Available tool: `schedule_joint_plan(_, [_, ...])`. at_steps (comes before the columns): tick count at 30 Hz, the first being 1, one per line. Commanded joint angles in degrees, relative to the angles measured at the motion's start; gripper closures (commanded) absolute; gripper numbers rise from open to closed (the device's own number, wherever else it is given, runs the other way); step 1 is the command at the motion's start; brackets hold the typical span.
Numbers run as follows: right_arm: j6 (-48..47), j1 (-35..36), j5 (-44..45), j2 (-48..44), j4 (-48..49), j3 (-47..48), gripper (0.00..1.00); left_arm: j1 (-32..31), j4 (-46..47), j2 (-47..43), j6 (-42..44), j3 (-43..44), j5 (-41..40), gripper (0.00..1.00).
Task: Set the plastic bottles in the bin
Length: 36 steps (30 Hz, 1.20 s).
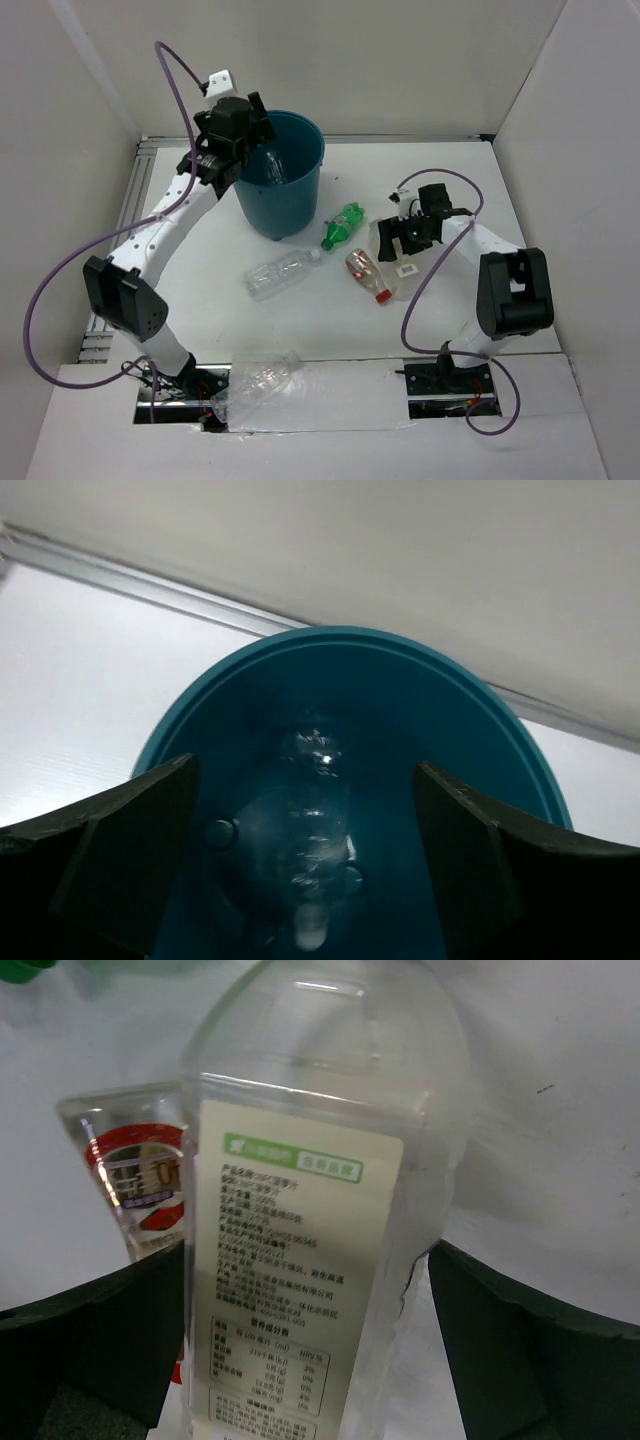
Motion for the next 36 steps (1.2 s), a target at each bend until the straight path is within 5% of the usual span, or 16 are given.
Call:
schedule_joint_plan(1, [1.76,1.95,8.31,3.76,2.39,2.98,0.02,-4.61,4.92,-9.42,11.55,-3.23,-3.21,0.0])
schedule_joint_plan(4, [2.29,1.95,10.0,5.88,2.4,3.68,0.22,-10.93,6.77,-19.08,22.36,-11.74,2.99,0.0])
schedule_joint_plan(5, [2.29,1.95,10.01,5.89,1.7,4.2,0.54,-12.36,5.9,-21.71,23.86,-14.2,9.9,0.0])
schedule_joint_plan(7, [1.59,1.17,9.48,3.18,1.09,5.52,0.82,-15.86,1.36,-28.4,24.58,-20.78,18.02,0.0])
schedule_joint_plan(9, [-0.85,0.64,7.12,0.63,-0.76,9.28,1.0,-18.25,-2.79,-31.39,23.28,-24.58,24.17,0.0])
schedule_joint_plan(15, [-8.77,-2.35,-10.95,-3.0,-4.37,28.17,1.0,-28.79,-5.19,-37.82,19.58,-41.55,36.6,0.0])
schedule_joint_plan(23, [1.56,5.71,-24.52,11.65,11.34,60.39,1.0,-44.43,-8.16,-30.62,21.94,-43.41,22.11,0.0])
schedule_joint_plan(29, [9.49,14.42,-28.93,26.08,16.29,81.95,1.0,-46.3,-10.97,-29.83,22.56,-43.41,20.34,0.0])
schedule_joint_plan(33, [8.27,20.31,-27.18,31.63,21.02,82.35,0.96,-46.3,-15.19,-28.51,21.86,-43.41,20.34,0.0])
schedule_joint_plan(36, [10.9,22.25,-26.38,36.37,23.49,85.04,0.84,-46.3,-20.55,-25.44,20.63,-41.65,19.64,0.0])
